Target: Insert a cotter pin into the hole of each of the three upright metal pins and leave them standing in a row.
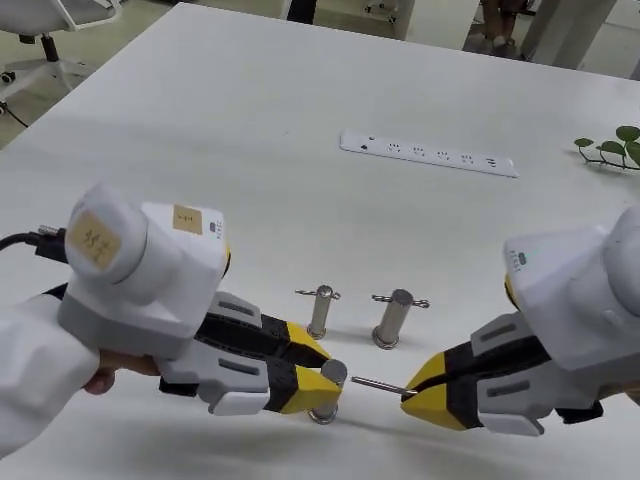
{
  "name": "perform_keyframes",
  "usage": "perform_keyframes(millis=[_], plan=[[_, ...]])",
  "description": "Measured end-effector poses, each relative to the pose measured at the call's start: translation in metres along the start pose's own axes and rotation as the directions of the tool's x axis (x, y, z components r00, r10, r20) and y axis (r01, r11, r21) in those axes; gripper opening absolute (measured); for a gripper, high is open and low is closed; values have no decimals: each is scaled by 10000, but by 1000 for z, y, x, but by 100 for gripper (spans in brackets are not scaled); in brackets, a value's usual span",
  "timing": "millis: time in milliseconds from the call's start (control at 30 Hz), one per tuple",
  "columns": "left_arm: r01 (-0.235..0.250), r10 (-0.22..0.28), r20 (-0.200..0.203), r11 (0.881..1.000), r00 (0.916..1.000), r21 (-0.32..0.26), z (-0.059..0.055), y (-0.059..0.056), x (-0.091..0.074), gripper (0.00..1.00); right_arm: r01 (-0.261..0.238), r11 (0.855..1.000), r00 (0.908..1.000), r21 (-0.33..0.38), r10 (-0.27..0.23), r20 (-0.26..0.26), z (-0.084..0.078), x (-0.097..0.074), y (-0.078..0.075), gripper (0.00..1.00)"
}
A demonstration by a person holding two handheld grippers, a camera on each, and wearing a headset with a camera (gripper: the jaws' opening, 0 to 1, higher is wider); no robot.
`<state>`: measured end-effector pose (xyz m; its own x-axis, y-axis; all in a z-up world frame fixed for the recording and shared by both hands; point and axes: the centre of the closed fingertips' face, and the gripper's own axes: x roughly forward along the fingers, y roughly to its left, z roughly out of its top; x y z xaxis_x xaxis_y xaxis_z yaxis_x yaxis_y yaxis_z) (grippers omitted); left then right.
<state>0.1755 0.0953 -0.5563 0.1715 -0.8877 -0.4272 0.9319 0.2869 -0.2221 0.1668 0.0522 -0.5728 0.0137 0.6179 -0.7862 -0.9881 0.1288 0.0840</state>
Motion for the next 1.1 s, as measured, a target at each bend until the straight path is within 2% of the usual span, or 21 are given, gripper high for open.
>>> perform_keyframes(millis=[333,733,1100], plan=[[54,-51,-142,9997,9999,245,0,-1,-1,11,-30,10000,10000,-13,30,13,5,3,1,0],[-14,21,-146,9988,9999,497,0,-1,-2,10,-238,9996,9994,-166,233,-261,20,16,-1,0],[-21,34,-193,9979,9998,643,-1,-1,-1,10,-338,9958,9983,-852,297,-494,31,27,-2,0]])
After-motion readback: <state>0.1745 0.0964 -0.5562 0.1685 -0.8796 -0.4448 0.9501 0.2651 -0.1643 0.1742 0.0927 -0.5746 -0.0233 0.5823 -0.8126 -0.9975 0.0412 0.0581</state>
